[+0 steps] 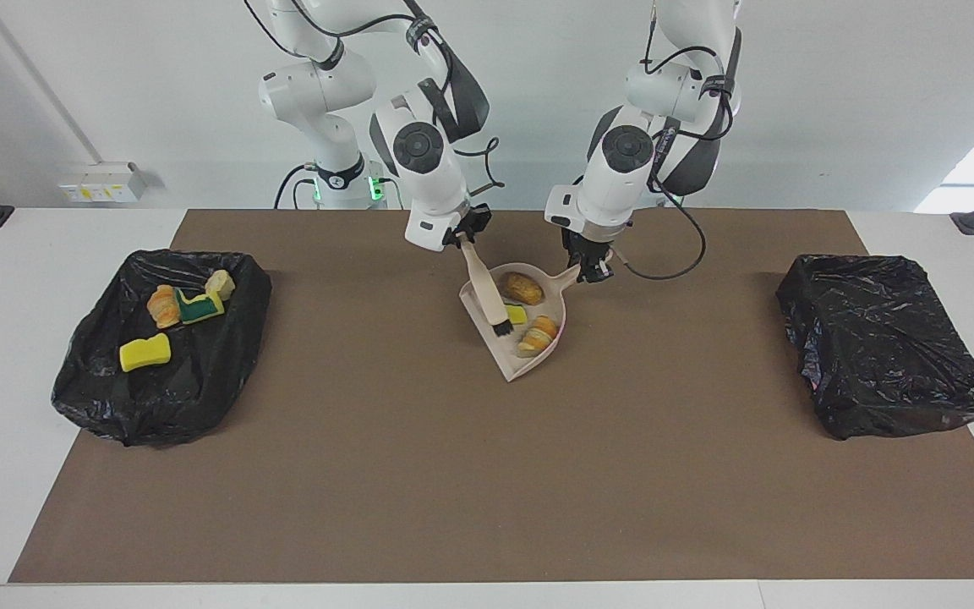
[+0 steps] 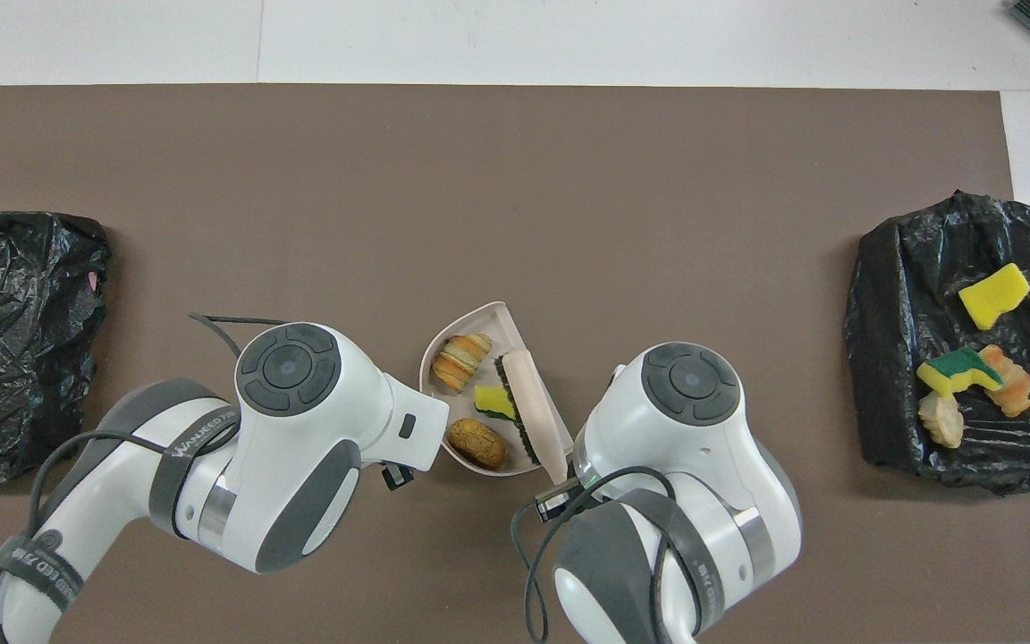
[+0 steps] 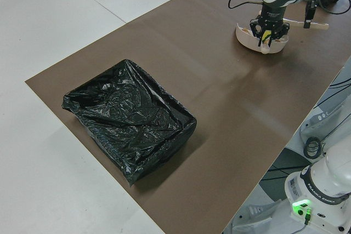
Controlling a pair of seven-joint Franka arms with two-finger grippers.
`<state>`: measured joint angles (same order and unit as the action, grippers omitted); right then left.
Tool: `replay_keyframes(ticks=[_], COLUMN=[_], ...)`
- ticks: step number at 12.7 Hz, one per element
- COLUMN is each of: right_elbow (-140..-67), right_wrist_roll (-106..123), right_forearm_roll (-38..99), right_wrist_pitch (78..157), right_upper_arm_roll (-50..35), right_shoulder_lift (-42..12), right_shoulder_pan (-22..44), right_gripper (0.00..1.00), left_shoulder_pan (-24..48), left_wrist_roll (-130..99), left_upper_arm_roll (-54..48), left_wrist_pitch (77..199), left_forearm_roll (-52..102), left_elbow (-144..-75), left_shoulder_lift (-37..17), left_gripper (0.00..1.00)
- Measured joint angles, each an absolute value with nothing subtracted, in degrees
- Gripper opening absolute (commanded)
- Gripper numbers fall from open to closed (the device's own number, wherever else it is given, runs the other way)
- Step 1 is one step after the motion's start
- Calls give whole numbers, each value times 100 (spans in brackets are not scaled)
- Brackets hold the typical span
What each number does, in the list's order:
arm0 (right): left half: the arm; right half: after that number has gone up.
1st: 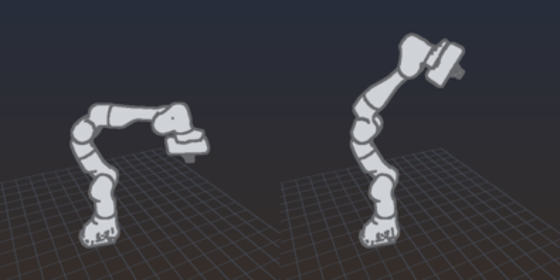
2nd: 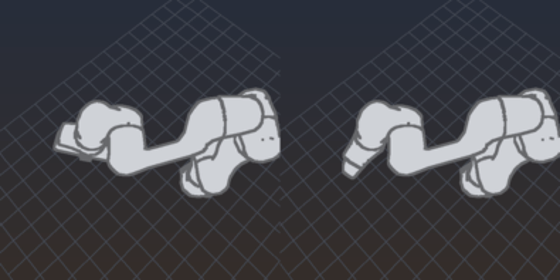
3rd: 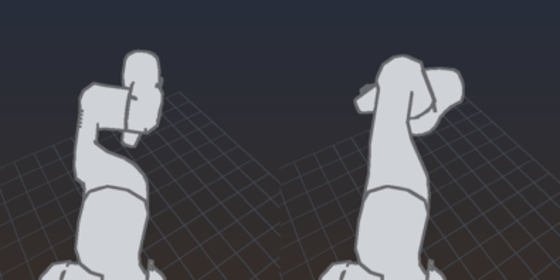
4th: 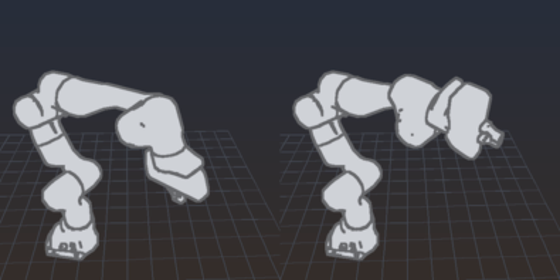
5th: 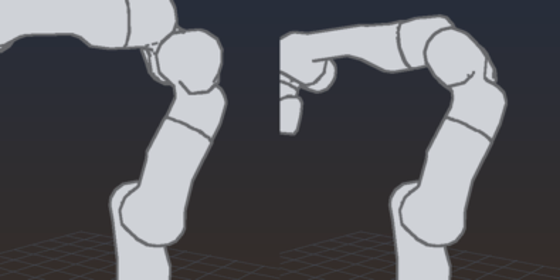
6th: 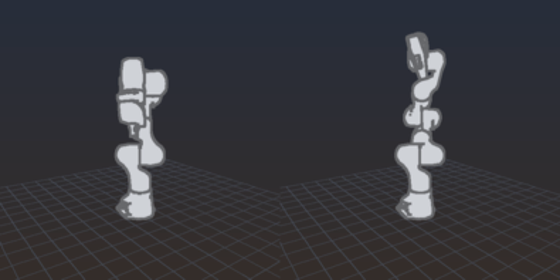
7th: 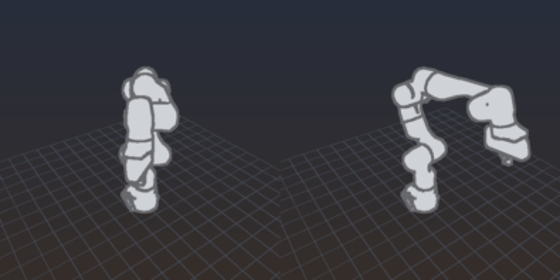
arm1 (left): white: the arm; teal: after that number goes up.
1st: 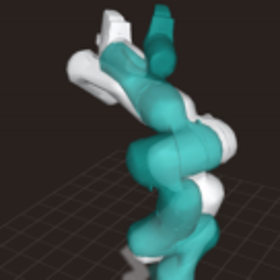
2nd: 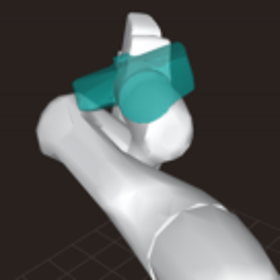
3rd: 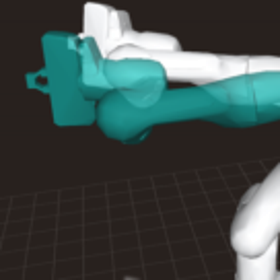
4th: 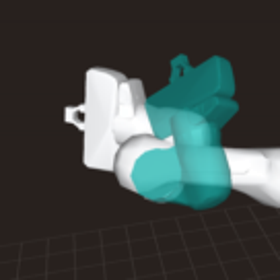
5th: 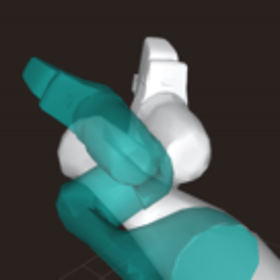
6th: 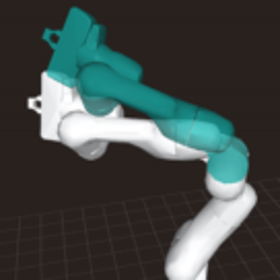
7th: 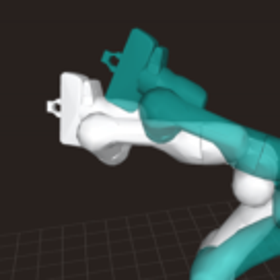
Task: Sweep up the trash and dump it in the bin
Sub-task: 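Sweep the sponge piece into the dustpan with the right gripper's brush, then carry the dustpan toward the trash bag with the left gripper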
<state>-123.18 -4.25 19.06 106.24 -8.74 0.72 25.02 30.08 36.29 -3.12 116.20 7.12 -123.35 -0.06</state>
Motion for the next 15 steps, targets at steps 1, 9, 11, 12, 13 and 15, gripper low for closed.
replay_keyframes(ticks=[1,9,11,12,13,15], right_elbow=[-12399,-12500,-12499,-12505,-12534,-12629], right_wrist_roll=[-425,-696,-1041,-1233,-1412,-1694], right_forearm_roll=[1922,2247,2341,2363,2365,2365], right_wrist_pitch=[10427,9074,8810,8704,8678,8731], right_upper_arm_roll=[-876,-878,-875,-876,-881,-887], right_shoulder_lift=[177,710,875,962,1042,1126], right_shoulder_pan=[2563,2623,2654,2734,2835,2924], right_gripper=[0,0,0,0,0,0], left_shoulder_pan=[3008,3008,3008,3006,3001,2920], left_wrist_roll=[3628,3611,3600,3568,3497,3367], left_upper_arm_roll=[-311,-309,-299,-289,-278,-262], left_wrist_pitch=[11620,11622,11622,11626,11635,11688], left_forearm_roll=[712,712,712,712,712,712], left_elbow=[-12335,-12337,-12337,-12337,-12337,-12322], left_shoulder_lift=[-6,-6,-6,-6,-6,-5], left_gripper=[0,0,0,0,0,0])
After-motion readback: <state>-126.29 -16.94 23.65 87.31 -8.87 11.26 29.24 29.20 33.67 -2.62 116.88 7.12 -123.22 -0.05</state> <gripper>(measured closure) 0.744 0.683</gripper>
